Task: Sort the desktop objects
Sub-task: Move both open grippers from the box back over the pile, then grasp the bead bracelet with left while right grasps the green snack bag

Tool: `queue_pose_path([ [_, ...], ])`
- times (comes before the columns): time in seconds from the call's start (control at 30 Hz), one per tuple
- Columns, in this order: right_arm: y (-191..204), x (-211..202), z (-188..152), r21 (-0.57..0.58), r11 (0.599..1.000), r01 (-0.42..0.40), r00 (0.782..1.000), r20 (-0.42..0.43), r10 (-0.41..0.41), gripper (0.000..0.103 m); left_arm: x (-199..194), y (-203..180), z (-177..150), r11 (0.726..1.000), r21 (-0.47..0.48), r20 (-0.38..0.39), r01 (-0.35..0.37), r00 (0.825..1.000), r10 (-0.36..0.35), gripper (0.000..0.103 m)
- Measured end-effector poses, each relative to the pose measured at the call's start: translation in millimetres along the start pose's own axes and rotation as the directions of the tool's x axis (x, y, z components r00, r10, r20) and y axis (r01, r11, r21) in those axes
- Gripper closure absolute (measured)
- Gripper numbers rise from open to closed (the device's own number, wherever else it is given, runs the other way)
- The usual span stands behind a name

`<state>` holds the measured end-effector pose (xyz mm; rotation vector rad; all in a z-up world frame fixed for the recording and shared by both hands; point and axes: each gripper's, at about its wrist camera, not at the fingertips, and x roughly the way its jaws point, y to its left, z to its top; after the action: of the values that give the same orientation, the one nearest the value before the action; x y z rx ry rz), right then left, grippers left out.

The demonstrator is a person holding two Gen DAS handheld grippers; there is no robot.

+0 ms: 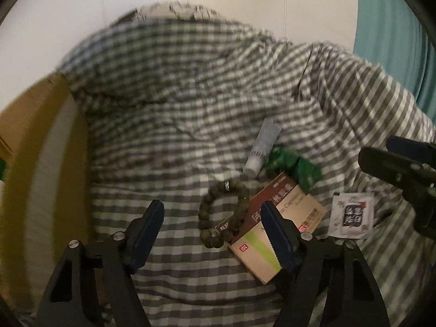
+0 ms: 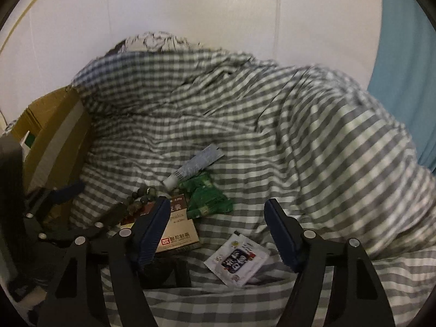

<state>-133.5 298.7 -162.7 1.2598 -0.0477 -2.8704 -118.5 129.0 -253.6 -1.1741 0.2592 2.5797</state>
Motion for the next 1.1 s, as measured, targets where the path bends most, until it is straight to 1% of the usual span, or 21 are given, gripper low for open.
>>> queue_pose_path([
  [0.13,0,34,7,0.026,0.998,-0.05,0.996,-0.077,0.052,0.032,20,3,-2,1.0,0.008,-0.036,0.011,0.999,-0.011,0.033],
  [0.27,7,69,12,0.005,0.999,-0.044,0.987,-0.152,0.044,0.032,43,8,-2,0.999,0.006,-0.071,0.039,0.997,-0.039,0.039],
  [0.37,5,91,12,0.02,0.999,-0.041,0.977,-0.207,0.044,0.032,53,10,-2,0.999,0.012,-0.068,0.039,0.997,-0.038,0.042],
  [0.43,1,105,11,0.04,0.999,-0.037,0.969,-0.244,0.045,0.032,57,14,-2,0.999,-0.004,-0.069,0.048,0.996,-0.048,0.043],
  [0.5,-1,117,8,0.052,0.998,-0.037,0.958,-0.284,0.05,0.032,62,20,-3,0.997,-0.028,-0.073,0.077,0.994,-0.079,0.043],
  [0.57,-2,125,8,0.063,0.997,-0.045,0.952,-0.301,0.062,0.032,64,22,-2,0.994,-0.043,-0.074,0.096,0.992,-0.099,0.043],
  [0.6,-2,128,8,0.07,0.996,-0.049,0.95,-0.305,0.068,0.032,64,22,-2,0.994,-0.044,-0.073,0.102,0.992,-0.105,0.046],
  [0.63,-2,129,8,0.075,0.996,-0.051,0.949,-0.307,0.072,0.034,64,22,-2,0.993,-0.044,-0.072,0.11,0.991,-0.113,0.048],
  [0.67,-3,131,8,0.08,0.995,-0.056,0.948,-0.307,0.078,0.036,65,21,-2,0.991,-0.045,-0.074,0.124,0.989,-0.127,0.052],
  [0.7,-2,131,7,0.083,0.994,-0.065,0.947,-0.308,0.088,0.042,64,21,-2,0.99,-0.045,-0.074,0.136,0.988,-0.139,0.058],
  [0.73,-2,131,7,0.081,0.994,-0.071,0.947,-0.307,0.093,0.044,64,20,-2,0.987,-0.045,-0.075,0.151,0.985,-0.154,0.061],
  [0.77,-1,131,7,0.078,0.994,-0.073,0.947,-0.306,0.094,0.045,64,19,-2,0.986,-0.044,-0.075,0.159,0.984,-0.162,0.069],
  [0.8,-1,131,7,0.077,0.994,-0.082,0.947,-0.306,0.102,0.051,63,18,-2,0.986,-0.042,-0.073,0.161,0.984,-0.164,0.081],
  [0.83,0,129,7,0.077,0.993,-0.093,0.946,-0.304,0.112,0.062,64,17,-3,0.987,-0.036,-0.086,0.155,0.984,-0.158,0.085],
  [0.9,2,126,7,0.07,0.992,-0.102,0.948,-0.294,0.119,0.067,62,16,-5,0.986,-0.035,-0.086,0.165,0.982,-0.167,0.092],
  [0.97,6,124,8,0.062,0.993,-0.105,0.95,-0.289,0.118,0.073,59,14,-5,0.987,-0.026,-0.084,0.157,0.984,-0.158,0.092],
  [1.0,7,121,8,0.059,0.993,-0.102,0.953,-0.28,0.114,0.079,57,14,-5,0.988,-0.024,-0.083,0.151,0.985,-0.153,0.092],
  [1.03,6,119,9,0.061,0.993,-0.1,0.956,-0.272,0.113,0.081,55,14,-6,0.989,-0.021,-0.081,0.147,0.986,-0.148,0.092],
  [1.1,3,115,9,0.07,0.992,-0.1,0.958,-0.263,0.115,0.082,52,13,-6,0.99,-0.018,-0.078,0.14,0.987,-0.141,0.092],
])
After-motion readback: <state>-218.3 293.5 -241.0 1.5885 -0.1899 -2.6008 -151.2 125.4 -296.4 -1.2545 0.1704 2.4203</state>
